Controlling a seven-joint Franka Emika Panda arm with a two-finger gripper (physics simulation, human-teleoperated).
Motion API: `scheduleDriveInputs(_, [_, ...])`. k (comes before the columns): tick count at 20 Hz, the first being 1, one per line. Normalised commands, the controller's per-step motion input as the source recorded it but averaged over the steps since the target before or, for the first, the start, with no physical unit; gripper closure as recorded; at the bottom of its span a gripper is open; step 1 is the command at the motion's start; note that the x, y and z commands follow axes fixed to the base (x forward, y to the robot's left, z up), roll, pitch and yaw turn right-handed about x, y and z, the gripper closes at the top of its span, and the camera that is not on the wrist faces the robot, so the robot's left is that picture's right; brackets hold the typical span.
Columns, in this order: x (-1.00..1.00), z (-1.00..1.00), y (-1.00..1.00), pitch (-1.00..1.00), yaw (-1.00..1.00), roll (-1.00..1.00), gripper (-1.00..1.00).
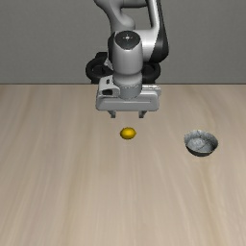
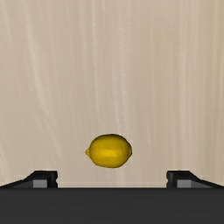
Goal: Pick the lemon and place it on the bowl
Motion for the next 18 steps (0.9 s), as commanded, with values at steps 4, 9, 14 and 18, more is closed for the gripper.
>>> scheduleDriveInputs(4, [0.0,-1.0,0.0,0.0,0.0,0.0,-1.0])
scheduleDriveInputs(9, [0.0,-0.4,0.0,0.0,0.0,0.0,1.0])
scheduleDriveInputs(14, [0.0,0.2,0.0,0.0,0.0,0.0,1.0])
scheduleDriveInputs(18, [0.0,0.0,0.0,0.0,0.0,0.0,1.0])
